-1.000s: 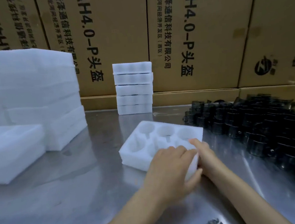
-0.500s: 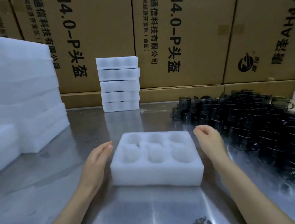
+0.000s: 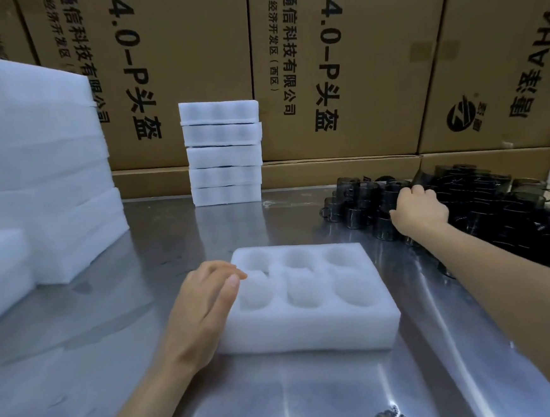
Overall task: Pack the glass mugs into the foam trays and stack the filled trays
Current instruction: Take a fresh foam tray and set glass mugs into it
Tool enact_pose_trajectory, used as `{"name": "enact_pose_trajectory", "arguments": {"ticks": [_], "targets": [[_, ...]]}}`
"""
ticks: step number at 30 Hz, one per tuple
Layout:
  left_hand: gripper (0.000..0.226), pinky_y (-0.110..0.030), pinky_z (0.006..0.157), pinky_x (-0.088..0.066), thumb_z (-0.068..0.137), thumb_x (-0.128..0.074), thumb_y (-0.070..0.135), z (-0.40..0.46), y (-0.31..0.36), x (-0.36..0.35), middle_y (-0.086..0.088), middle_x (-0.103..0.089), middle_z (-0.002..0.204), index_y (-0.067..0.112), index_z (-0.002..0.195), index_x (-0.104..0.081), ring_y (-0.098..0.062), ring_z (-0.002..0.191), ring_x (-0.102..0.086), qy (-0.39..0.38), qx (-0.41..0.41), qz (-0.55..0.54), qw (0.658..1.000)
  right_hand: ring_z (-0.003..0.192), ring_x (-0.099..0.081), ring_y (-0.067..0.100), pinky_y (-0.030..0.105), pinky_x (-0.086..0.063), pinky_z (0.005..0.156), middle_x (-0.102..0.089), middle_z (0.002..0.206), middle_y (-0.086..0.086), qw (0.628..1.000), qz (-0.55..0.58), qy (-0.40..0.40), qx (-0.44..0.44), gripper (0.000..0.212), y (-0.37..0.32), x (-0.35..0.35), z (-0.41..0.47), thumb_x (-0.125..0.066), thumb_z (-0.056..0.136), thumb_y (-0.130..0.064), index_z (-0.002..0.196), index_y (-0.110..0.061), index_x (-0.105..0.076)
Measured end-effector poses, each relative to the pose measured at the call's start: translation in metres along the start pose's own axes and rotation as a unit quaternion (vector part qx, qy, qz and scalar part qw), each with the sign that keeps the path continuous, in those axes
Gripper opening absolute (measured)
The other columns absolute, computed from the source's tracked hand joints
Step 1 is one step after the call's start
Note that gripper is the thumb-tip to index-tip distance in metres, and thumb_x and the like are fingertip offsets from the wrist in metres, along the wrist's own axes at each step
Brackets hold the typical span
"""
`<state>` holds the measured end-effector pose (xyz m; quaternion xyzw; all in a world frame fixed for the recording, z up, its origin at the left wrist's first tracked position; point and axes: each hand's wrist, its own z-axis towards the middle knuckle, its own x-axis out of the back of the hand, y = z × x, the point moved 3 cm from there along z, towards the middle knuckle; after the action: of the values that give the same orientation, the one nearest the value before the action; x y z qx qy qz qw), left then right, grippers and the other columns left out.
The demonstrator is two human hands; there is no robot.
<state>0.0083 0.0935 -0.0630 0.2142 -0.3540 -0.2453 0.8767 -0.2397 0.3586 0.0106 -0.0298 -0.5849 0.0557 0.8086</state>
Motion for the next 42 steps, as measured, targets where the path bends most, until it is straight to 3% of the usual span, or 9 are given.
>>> {"name": "enact_pose_trajectory", "arguments": {"ticks": [10,14,18,21,25,31,35,38,42], "targets": [[0.046,-0.015,0.088,-0.032,0.09,-0.025,0.053,0.0,0.005,0.001,0.016,-0.056,0.102,0.031,0.095,-0.065,-0.009,0.104,-0.053,-0.011,0.006,-0.005,1.0,0.118,-0.04,0.032,0.037,-0.038,0.067,-0.057,0.116,0.015,0.997,-0.069,0.027,0.023,0.019,0.006,0.006,0.008,-0.055,0.091,-0.007,0.11,-0.005,-0.059],[0.046,-0.014,0.089,-0.031,0.09,-0.024,0.054,0.0,0.005,0.001,0.016,-0.056,0.103,0.032,0.094,-0.065,-0.008,0.104,-0.052,-0.009,0.01,-0.006,1.0,0.117,-0.041,0.032,0.036,-0.037,0.067,-0.061,0.111,0.013,0.991,0.057,0.117,0.036,0.026,0.004,0.02,-0.001,-0.054,0.094,-0.021,0.115,-0.008,-0.061],[0.046,-0.016,0.09,-0.032,0.09,-0.024,0.056,0.0,0.003,0.0,0.017,-0.056,0.104,0.035,0.094,-0.064,-0.008,0.105,-0.052,-0.01,0.023,-0.019,1.0,0.119,-0.037,0.031,0.035,-0.035,0.079,-0.053,0.119,0.011,0.948,0.259,0.171,0.064,0.025,-0.015,0.036,-0.022,-0.053,0.093,-0.032,0.102,-0.01,-0.063],[0.047,-0.016,0.09,-0.033,0.09,-0.023,0.057,-0.001,0.002,0.0,0.017,-0.056,0.103,0.035,0.093,-0.064,-0.009,0.105,-0.052,-0.006,0.03,-0.028,0.999,0.106,-0.049,0.031,0.039,-0.042,0.087,-0.058,0.107,0.01,0.899,0.4,0.144,0.103,0.027,-0.04,0.046,-0.045,-0.049,0.091,-0.033,0.078,-0.012,-0.06],[0.048,-0.014,0.089,-0.032,0.089,-0.022,0.058,-0.001,0.001,0.0,0.017,-0.057,0.103,0.037,0.092,-0.065,-0.008,0.105,-0.052,-0.004,0.038,-0.035,0.999,0.075,-0.062,0.028,0.041,-0.05,0.068,-0.065,0.076,0.01,0.846,0.504,0.065,0.162,0.029,-0.081,0.047,-0.084,-0.054,0.088,-0.033,0.072,-0.009,-0.058],[0.05,-0.026,0.093,-0.035,0.09,-0.022,0.057,-0.001,0.0,0.0,0.016,-0.058,0.103,0.034,0.092,-0.066,-0.007,0.105,-0.052,0.0,0.038,-0.044,0.998,0.057,-0.049,0.022,0.033,-0.037,0.061,-0.059,0.065,0.018,0.827,0.516,-0.156,0.159,0.049,-0.141,0.022,-0.109,-0.058,0.084,-0.054,0.071,-0.007,-0.052],[0.048,-0.027,0.093,-0.035,0.09,-0.022,0.056,0.0,0.0,0.001,0.017,-0.058,0.103,0.035,0.092,-0.066,-0.007,0.105,-0.052,0.002,0.033,-0.05,0.998,0.055,-0.034,0.021,0.03,-0.031,0.061,-0.035,0.054,0.003,0.852,0.459,-0.186,0.171,0.05,-0.161,0.007,-0.113,-0.058,0.086,-0.045,0.054,-0.02,-0.029],[0.049,-0.025,0.092,-0.034,0.09,-0.021,0.056,0.0,-0.001,0.0,0.016,-0.059,0.102,0.035,0.092,-0.065,-0.007,0.105,-0.052,0.003,0.037,-0.049,0.998,0.053,-0.038,0.02,0.03,-0.031,0.057,-0.038,0.05,-0.002,0.889,0.393,-0.146,0.185,0.055,-0.166,0.004,-0.114,-0.057,0.085,-0.05,0.05,-0.02,-0.028],[0.053,-0.01,0.088,-0.031,0.089,-0.016,0.058,0.002,-0.005,0.001,0.017,-0.058,0.101,0.035,0.095,-0.065,-0.003,0.102,-0.049,0.042,0.081,-0.058,0.994,0.082,-0.052,0.024,0.031,-0.035,0.063,-0.058,0.092,0.007,0.922,0.317,-0.094,0.204,0.046,-0.172,0.002,-0.119,-0.056,0.082,-0.06,0.063,-0.021,-0.04]]}}
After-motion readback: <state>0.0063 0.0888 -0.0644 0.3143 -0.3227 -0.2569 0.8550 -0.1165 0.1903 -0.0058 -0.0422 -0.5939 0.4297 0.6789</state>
